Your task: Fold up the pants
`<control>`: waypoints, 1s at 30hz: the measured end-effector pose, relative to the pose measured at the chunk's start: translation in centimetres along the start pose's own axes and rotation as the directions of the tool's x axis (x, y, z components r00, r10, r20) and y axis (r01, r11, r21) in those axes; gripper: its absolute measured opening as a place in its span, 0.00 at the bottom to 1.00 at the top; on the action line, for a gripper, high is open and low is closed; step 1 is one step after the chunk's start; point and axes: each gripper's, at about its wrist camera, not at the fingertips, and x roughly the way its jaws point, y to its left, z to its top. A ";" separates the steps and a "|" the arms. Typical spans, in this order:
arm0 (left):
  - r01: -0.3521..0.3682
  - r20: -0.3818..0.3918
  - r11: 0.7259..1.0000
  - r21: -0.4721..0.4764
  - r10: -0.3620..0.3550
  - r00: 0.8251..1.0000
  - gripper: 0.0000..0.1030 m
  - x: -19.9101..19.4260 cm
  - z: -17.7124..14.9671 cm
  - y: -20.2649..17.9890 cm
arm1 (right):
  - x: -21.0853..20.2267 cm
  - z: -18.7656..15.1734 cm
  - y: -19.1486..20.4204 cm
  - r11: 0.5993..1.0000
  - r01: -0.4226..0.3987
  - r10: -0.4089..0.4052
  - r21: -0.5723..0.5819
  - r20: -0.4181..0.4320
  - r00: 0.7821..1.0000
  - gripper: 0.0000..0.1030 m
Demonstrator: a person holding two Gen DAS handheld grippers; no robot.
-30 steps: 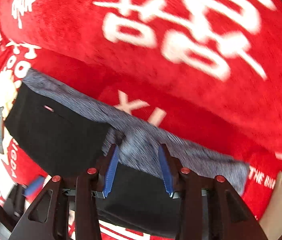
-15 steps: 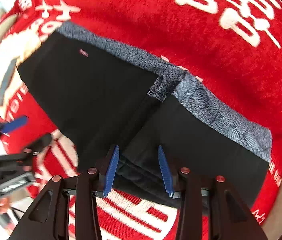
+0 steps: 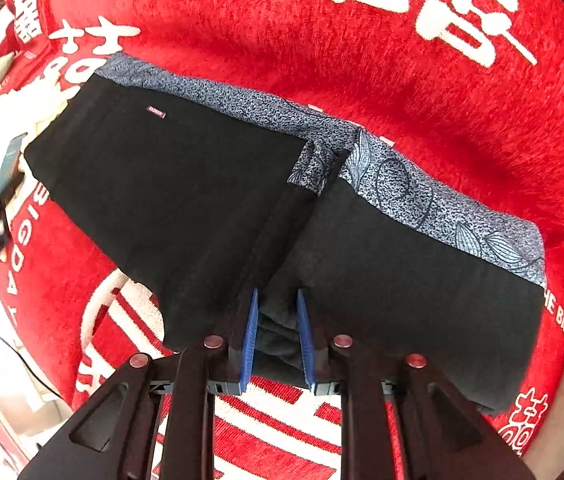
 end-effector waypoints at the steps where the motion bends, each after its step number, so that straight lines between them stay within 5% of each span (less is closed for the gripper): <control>1: 0.028 -0.012 1.000 -0.002 -0.028 1.000 0.77 0.8 -0.5 0.8 | 0.1 -0.1 0.2 1.000 0.011 -0.011 0.003 0.000 1.000 0.21; 9: 0.140 -0.027 0.989 0.040 -0.139 0.990 0.77 2.4 -2.9 1.2 | 0.5 0.4 0.8 0.996 0.070 -0.070 0.051 -0.015 0.997 0.22; 30: 0.126 -0.003 0.992 0.031 -0.126 0.992 0.77 0.3 -2.8 0.9 | 0.6 1.5 0.9 0.986 0.119 -0.115 0.114 -0.037 0.993 0.22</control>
